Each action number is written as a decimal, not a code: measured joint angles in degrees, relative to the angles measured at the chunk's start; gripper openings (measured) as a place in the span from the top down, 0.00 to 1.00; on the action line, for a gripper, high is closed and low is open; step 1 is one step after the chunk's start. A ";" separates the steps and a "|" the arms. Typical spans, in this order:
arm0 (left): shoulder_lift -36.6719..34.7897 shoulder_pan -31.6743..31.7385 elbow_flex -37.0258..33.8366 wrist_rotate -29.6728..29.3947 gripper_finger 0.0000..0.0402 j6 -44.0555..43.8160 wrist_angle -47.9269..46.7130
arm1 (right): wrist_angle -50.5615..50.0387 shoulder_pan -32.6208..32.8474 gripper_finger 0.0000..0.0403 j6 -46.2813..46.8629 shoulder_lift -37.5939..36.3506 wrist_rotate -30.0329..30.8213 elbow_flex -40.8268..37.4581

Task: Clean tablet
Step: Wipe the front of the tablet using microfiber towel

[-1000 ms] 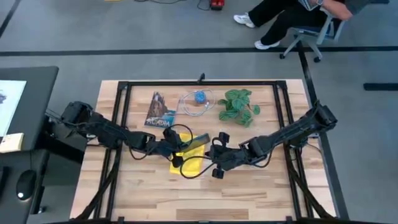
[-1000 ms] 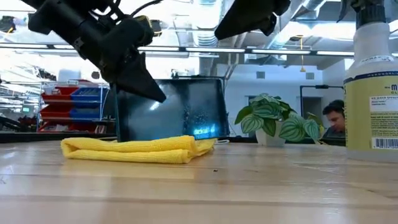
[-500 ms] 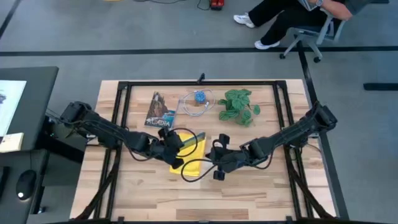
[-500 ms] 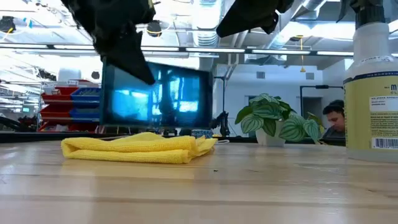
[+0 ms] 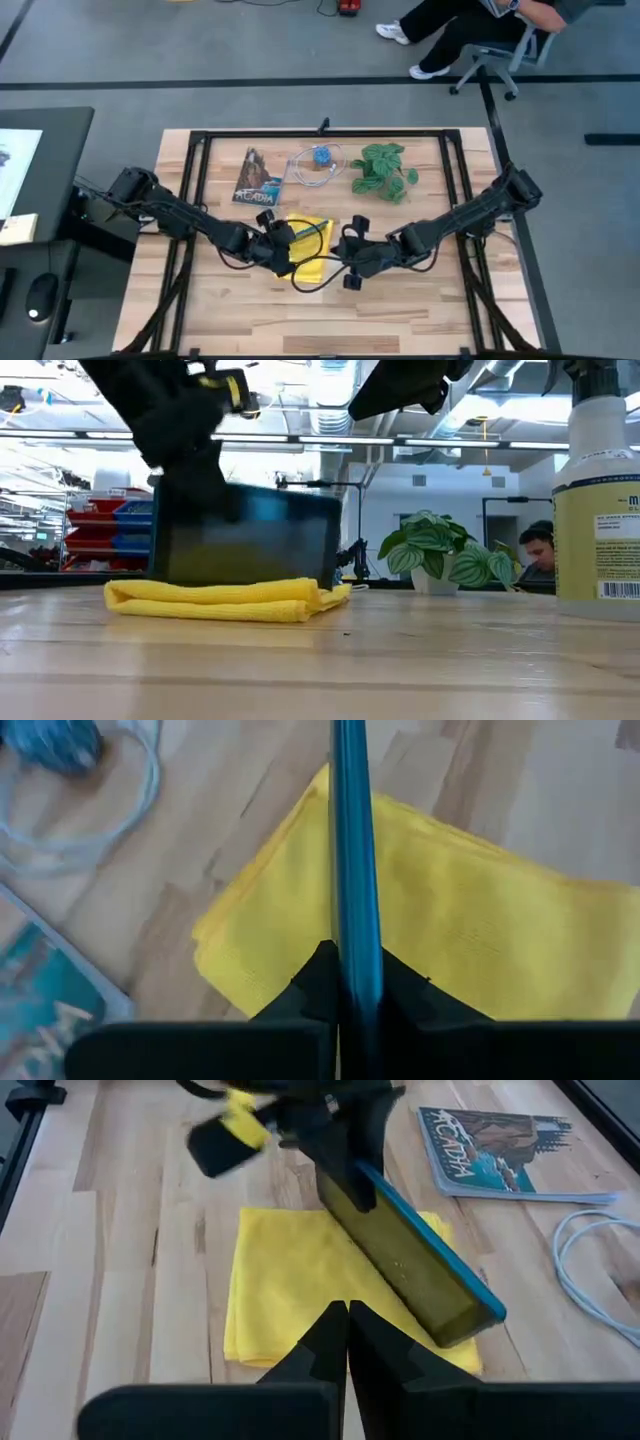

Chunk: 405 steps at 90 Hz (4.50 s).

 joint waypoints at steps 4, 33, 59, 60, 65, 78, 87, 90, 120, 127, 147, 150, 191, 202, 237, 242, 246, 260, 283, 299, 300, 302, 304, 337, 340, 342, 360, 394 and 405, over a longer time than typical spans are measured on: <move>-0.02 -0.79 0.86 -2.13 0.98 2.21 -0.66 | 0.01 0.00 1.00 0.00 0.00 0.01 0.00; 7.60 -4.22 1.19 -9.83 0.98 12.56 -1.41 | 0.03 0.00 1.00 -0.02 -0.02 0.01 0.00; 20.16 -7.96 4.41 -13.91 0.98 15.73 -1.92 | 0.04 0.00 1.00 -0.02 -0.02 -0.01 0.00; 20.33 -8.08 4.56 -13.91 0.98 15.72 -1.99 | 0.03 0.00 1.00 -0.02 -0.02 -0.01 0.00; 21.03 -8.55 5.13 -13.90 0.98 15.43 -2.00 | 0.03 0.00 1.00 -0.04 -0.02 -0.01 0.00; 21.11 -8.77 5.24 -13.53 0.98 13.75 -1.87 | 0.09 0.01 1.00 -0.02 -0.04 -0.01 0.00; 21.16 -8.79 5.21 -13.50 0.98 13.79 -1.76 | 0.10 0.00 1.00 -0.02 -0.04 -0.01 0.00; 21.16 -8.81 5.21 -13.65 0.98 13.77 -1.72 | 0.08 0.00 1.00 -0.02 -0.02 -0.01 0.00; 9.84 -8.60 8.56 -7.98 0.98 4.31 -8.56 | 0.02 0.00 1.00 -0.46 -0.04 0.03 0.00; 4.98 -8.13 7.36 -9.35 0.98 0.98 -8.92 | 0.02 0.05 1.00 -0.46 -0.04 0.04 0.00; -11.03 -7.77 -3.53 -10.28 0.98 -12.54 -5.62 | -0.12 0.37 1.00 -0.66 -0.04 0.08 0.00; -13.63 -7.67 -6.13 -10.34 0.98 -13.87 -3.03 | -0.12 0.37 1.00 -0.66 -0.03 0.08 0.00; -37.58 -7.94 -39.74 -10.51 0.98 -14.77 43.37 | 21.83 -3.35 0.87 -10.75 16.17 -12.01 0.08; -39.32 -7.89 -42.02 -11.55 0.98 -15.80 43.87 | 27.78 -5.77 0.72 -12.27 20.41 -13.38 0.02; -39.69 -7.72 -42.61 -12.51 0.98 -15.04 43.42 | 32.29 -11.85 0.32 -11.97 32.53 -20.58 4.32; -39.70 -7.72 -42.61 -12.54 0.98 -15.13 43.35 | 32.33 -12.04 0.36 -11.28 33.14 -21.04 4.64; -39.69 -7.72 -42.61 -12.52 0.98 -15.13 43.39 | 32.31 -12.11 0.43 -9.94 33.29 -21.23 4.74; -39.71 -7.70 -42.61 -12.62 0.98 -15.55 42.98 | 29.32 -12.22 0.80 -6.14 33.20 -21.26 4.86; -39.45 -7.67 -42.61 -12.69 0.98 -19.12 40.80 | 23.90 -9.91 0.98 -4.31 25.81 -19.45 4.17; -37.21 -7.85 -42.61 -12.67 0.98 -21.63 42.60 | 24.22 -6.66 0.99 -7.59 15.42 3.46 4.56; -36.92 -7.88 -42.61 -12.68 0.98 -21.68 43.09 | 24.26 -6.44 0.99 -8.01 15.02 5.17 4.55; -36.29 -7.89 -42.61 -12.67 0.98 -21.72 44.24 | 24.53 -6.13 0.99 -8.97 14.31 8.42 4.50; -35.65 -7.89 -42.61 -12.49 0.98 -21.66 45.51 | 24.96 -5.83 0.99 -10.15 13.69 11.41 4.44; -25.57 -7.87 -42.59 -9.91 0.98 -9.39 73.41 | 35.98 -7.43 0.99 -23.12 15.75 20.76 4.70; -24.86 -7.83 -42.59 -10.02 0.98 -8.64 74.90 | 37.20 -7.74 0.99 -23.91 16.50 19.29 4.99; -24.42 -7.83 -42.59 -10.07 0.98 -8.25 75.85 | 37.62 -7.80 0.99 -24.30 16.95 18.40 5.23; -22.71 -7.43 -42.63 -9.92 0.98 -4.74 80.25 | 37.96 -7.41 0.99 -25.36 21.98 10.48 7.15; -22.88 -6.97 -42.52 -11.14 0.98 -0.03 88.40 | 39.39 -5.64 0.99 -25.75 23.43 9.01 7.04; -22.86 -6.62 -42.52 -11.16 0.98 0.70 89.71 | 39.24 -5.92 0.99 -25.90 23.43 8.35 7.05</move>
